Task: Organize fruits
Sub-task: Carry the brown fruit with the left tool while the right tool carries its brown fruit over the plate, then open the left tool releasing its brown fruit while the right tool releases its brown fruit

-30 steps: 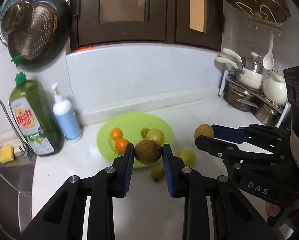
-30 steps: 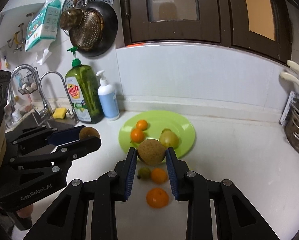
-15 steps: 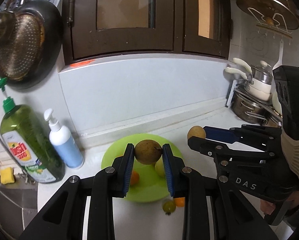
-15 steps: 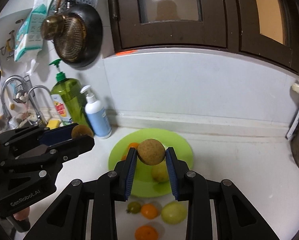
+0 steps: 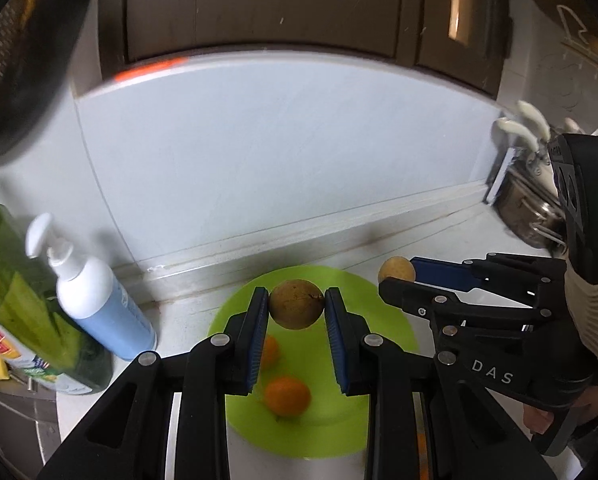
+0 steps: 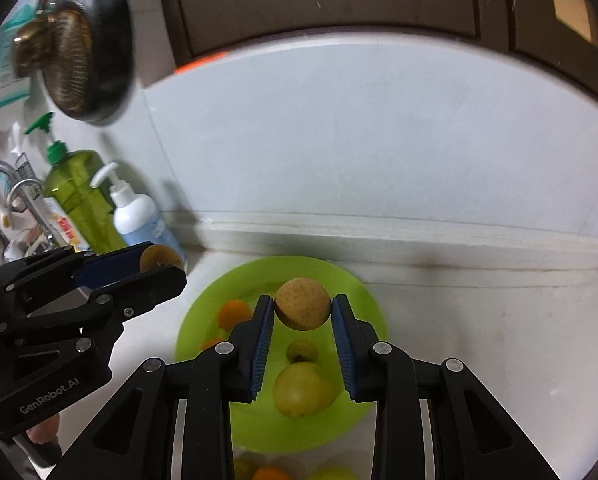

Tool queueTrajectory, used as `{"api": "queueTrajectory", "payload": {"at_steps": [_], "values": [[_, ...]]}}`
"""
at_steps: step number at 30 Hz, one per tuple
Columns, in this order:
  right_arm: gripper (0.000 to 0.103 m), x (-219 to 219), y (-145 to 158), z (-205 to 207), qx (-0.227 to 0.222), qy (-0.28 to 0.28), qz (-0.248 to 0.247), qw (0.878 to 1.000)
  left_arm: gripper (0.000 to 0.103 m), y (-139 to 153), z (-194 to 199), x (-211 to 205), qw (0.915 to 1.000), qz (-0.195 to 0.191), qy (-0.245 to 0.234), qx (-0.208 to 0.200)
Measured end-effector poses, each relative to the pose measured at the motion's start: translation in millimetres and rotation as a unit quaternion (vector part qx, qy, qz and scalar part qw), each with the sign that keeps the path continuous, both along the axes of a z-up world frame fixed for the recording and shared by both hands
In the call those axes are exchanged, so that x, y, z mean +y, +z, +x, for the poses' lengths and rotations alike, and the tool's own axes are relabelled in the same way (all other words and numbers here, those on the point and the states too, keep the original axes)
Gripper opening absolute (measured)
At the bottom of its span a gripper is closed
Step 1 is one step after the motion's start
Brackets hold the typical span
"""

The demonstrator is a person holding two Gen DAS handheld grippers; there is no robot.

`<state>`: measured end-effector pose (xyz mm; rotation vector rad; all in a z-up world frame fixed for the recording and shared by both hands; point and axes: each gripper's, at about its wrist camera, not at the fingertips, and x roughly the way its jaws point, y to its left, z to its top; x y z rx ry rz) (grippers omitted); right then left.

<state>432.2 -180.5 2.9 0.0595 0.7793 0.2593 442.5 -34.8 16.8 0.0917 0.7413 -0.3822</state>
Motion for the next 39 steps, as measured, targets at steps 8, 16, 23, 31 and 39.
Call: {"api": "queueTrajectory", "payload": {"at_steps": [8, 16, 23, 31, 39], "values": [[0.031, 1.4, -34.7, 37.5, 0.051, 0.000, -0.008, 0.999, 0.029, -33.9, 39.8, -5.9, 0.9988, 0.015, 0.004, 0.046], [0.031, 2.0, -57.0, 54.6, 0.084, 0.002, -0.018, 0.996, 0.029, -60.1, 63.0, -9.0, 0.9963, 0.021, 0.003, 0.083], [0.031, 1.1, -68.0, 62.2, 0.098, 0.002, -0.023, 0.995, 0.029, -75.6, 72.1, -13.9, 0.9942, 0.029, 0.001, 0.103], [0.031, 1.6, -73.4, 66.5, 0.108, 0.005, -0.027, 0.994, 0.029, -85.4, 76.0, -17.3, 0.9924, 0.039, 0.002, 0.117], [0.032, 5.1, -76.4, 72.4, 0.107, 0.004, -0.031, 0.994, 0.029, -89.0, 80.7, -19.8, 0.9920, 0.032, 0.002, 0.122]]}}
